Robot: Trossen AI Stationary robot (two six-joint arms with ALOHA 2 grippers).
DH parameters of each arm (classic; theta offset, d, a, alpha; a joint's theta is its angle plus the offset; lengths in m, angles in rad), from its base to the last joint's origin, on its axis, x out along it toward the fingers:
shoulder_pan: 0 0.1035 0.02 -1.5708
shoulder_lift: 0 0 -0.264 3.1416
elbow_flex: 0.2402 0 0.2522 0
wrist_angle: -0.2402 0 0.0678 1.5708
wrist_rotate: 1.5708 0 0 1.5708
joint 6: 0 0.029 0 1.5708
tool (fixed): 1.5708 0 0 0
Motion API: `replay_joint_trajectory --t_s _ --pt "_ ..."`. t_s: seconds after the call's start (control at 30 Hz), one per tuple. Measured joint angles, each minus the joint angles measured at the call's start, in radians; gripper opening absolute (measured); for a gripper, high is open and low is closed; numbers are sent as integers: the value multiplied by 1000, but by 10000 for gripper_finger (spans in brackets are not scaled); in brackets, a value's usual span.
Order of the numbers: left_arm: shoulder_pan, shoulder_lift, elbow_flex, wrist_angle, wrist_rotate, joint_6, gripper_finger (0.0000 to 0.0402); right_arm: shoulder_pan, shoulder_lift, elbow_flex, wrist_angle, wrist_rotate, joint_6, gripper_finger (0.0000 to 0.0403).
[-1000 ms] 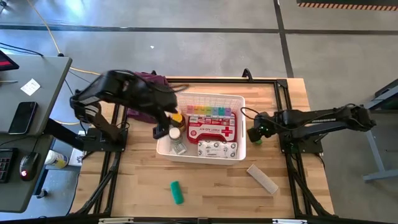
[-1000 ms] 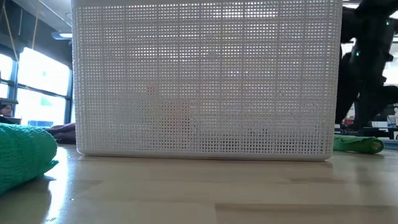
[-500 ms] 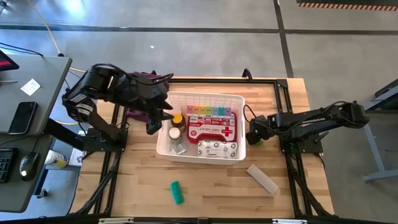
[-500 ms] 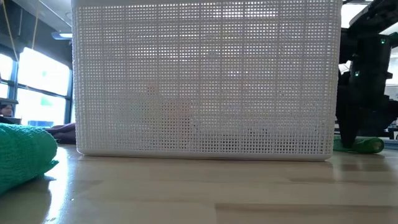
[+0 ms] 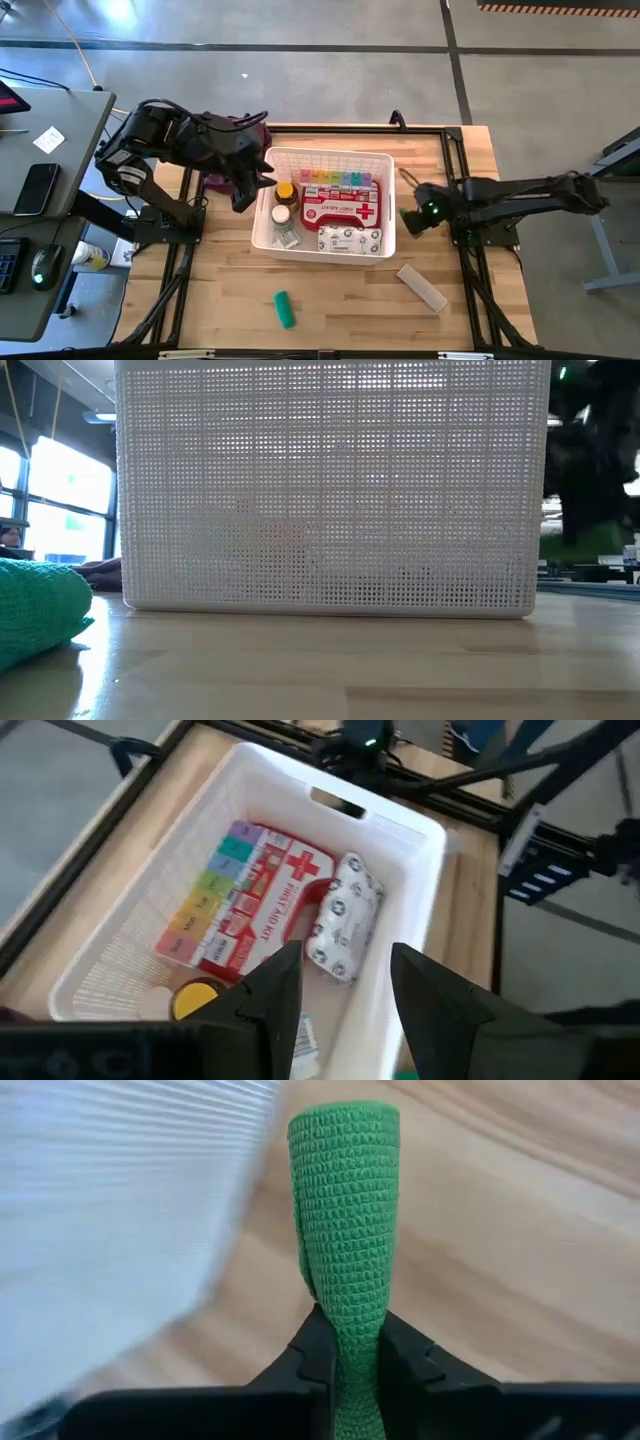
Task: Pick & place medical supplies in basket/bin
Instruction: Put the light green bandage into the white bin
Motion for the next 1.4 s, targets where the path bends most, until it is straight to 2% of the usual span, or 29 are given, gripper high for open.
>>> replay_joint_trajectory --t_s 0.1,0.23,0.43,0.53,0.6,0.8,1.0,1.17,1.4 --pt "0 0 0 0 -32 -8 182 2 -94 79 -46 3 11 42" --pt "0 0 0 25 -41 -28 182 2 -158 248 -200 83 -3 54" --pt "0 0 0 84 -44 -29 176 2 -118 543 -211 216 -212 38" --pt "0 0 0 93 -67 -26 173 2 -36 687 -184 264 -340 37" --pt "0 0 0 107 -72 -19 173 2 39 770 -160 258 -428 37" --pt "0 0 0 125 -75 -2 172 2 340 979 -163 107 -651 38" --pt "0 0 0 126 -113 0 172 12 619 1161 -260 -43 -802 38" --pt "0 1 0 126 -113 14 172 37 775 1250 -342 -49 -883 39" --pt "0 1 0 125 -112 27 172 59 865 1268 -358 -78 -930 39"
